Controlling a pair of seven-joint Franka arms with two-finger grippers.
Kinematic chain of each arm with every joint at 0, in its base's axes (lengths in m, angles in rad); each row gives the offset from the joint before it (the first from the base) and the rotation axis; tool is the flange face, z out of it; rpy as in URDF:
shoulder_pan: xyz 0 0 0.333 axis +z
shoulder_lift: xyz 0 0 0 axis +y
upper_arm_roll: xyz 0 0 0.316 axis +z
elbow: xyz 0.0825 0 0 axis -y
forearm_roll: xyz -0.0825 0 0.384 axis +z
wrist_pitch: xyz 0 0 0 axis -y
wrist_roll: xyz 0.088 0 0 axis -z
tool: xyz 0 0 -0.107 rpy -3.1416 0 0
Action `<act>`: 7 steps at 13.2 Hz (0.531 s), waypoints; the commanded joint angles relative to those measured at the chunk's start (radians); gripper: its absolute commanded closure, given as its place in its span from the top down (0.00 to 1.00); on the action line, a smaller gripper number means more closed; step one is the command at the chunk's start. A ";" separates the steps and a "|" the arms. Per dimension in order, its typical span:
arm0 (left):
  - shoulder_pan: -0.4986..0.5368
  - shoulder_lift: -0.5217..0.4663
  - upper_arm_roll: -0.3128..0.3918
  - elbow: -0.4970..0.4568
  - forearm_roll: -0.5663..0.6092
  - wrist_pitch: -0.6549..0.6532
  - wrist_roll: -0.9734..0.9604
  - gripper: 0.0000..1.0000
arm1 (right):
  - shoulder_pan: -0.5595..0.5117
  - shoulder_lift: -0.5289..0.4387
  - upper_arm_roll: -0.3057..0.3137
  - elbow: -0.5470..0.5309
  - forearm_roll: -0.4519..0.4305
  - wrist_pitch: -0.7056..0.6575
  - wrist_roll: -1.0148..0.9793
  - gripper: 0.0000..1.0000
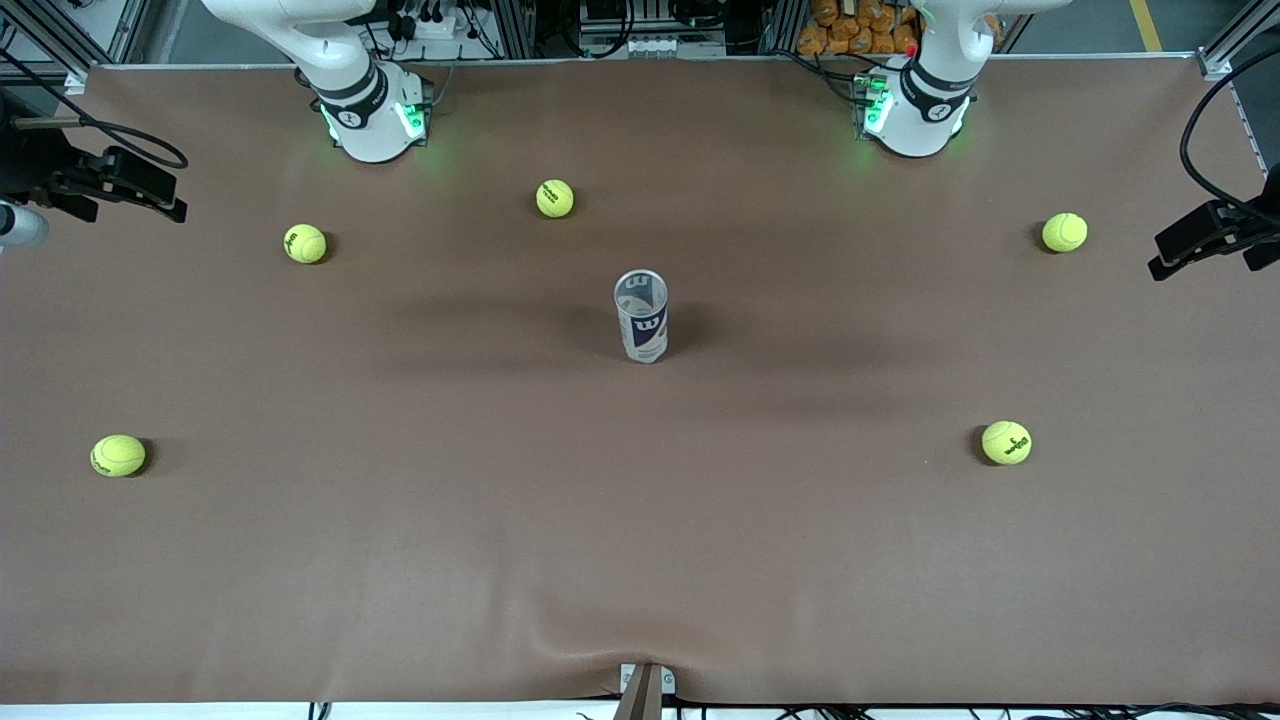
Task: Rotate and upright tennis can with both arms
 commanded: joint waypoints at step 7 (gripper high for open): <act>-0.017 -0.002 0.016 -0.006 -0.010 0.002 -0.005 1.00 | 0.010 0.001 -0.003 0.002 -0.003 -0.002 0.012 1.00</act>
